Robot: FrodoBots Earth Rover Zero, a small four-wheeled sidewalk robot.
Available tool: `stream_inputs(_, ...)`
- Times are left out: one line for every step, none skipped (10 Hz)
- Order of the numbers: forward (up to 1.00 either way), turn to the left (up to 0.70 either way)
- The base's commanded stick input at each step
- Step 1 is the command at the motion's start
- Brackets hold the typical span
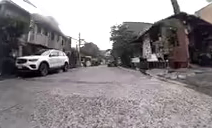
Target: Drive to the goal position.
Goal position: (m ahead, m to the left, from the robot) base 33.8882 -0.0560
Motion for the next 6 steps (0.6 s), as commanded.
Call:
stream_inputs(1.00,0.00)
stream_inputs(1.00,0.00)
stream_inputs(1.00,0.00)
stream_inputs(1.00,0.00)
stream_inputs(1.00,0.00)
stream_inputs(1.00,0.00)
